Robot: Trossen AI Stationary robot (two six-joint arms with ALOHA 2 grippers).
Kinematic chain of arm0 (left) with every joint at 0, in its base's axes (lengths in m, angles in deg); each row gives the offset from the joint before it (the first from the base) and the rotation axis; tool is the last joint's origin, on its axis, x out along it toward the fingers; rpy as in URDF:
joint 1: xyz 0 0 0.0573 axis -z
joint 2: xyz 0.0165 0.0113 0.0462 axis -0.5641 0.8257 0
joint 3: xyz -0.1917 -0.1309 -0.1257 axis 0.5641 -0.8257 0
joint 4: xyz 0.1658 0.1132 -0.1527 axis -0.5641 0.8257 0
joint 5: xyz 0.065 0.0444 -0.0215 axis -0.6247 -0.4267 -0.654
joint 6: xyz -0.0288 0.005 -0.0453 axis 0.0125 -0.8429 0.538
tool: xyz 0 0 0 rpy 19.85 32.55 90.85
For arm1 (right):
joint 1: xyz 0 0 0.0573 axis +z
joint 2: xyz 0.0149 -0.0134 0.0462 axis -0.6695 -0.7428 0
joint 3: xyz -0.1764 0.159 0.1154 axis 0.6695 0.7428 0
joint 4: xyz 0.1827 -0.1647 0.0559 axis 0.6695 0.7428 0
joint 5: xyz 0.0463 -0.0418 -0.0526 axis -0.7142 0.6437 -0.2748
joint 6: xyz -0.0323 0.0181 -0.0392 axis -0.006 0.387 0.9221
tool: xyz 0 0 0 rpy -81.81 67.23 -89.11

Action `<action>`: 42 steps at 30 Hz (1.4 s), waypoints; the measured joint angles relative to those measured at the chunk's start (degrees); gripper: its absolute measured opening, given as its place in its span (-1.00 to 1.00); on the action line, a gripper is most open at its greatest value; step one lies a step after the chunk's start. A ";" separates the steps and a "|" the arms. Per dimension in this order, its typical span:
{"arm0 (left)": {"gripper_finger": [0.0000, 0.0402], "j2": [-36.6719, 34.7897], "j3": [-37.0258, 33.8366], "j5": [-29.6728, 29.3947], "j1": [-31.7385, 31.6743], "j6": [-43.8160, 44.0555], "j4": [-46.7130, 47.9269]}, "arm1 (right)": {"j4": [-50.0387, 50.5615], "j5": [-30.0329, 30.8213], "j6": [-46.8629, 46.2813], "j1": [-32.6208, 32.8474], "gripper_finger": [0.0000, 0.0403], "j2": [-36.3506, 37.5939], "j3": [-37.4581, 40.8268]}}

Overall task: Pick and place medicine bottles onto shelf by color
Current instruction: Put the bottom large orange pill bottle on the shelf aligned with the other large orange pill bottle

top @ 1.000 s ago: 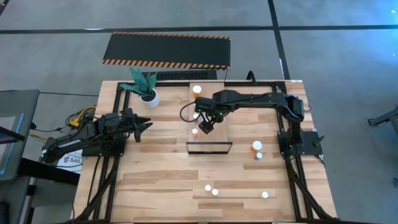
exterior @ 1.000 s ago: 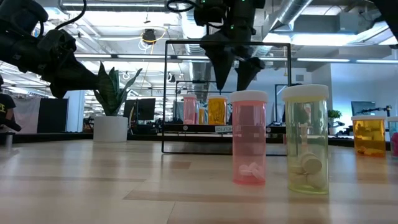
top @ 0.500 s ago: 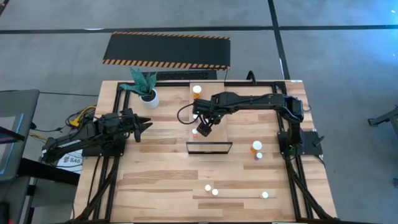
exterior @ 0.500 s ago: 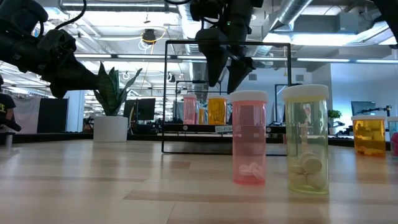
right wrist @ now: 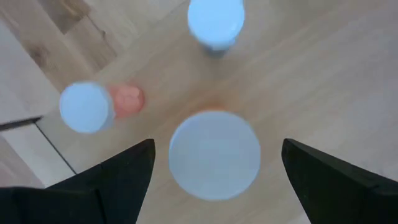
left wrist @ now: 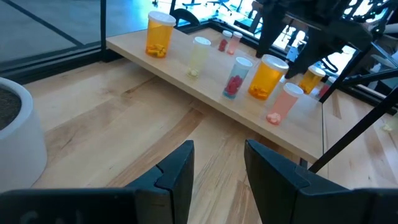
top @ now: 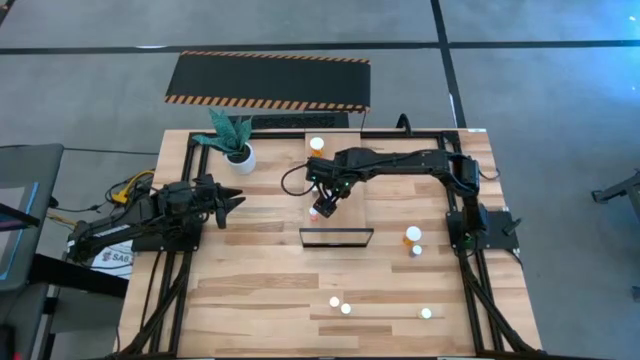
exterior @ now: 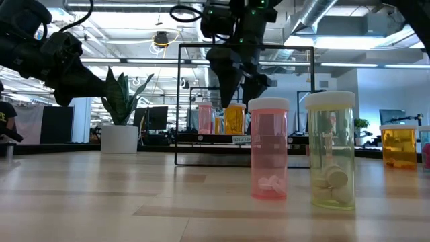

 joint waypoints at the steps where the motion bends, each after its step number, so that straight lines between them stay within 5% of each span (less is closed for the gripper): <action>1: -0.36 0.01 0.00 -0.01 -0.01 0.00 0.00 | -0.22 0.00 0.01 -0.11 0.86 0.00 0.00; 42: -0.36 0.00 0.00 0.01 0.00 0.00 -0.01 | -6.81 2.39 -3.07 1.02 0.41 0.00 4.72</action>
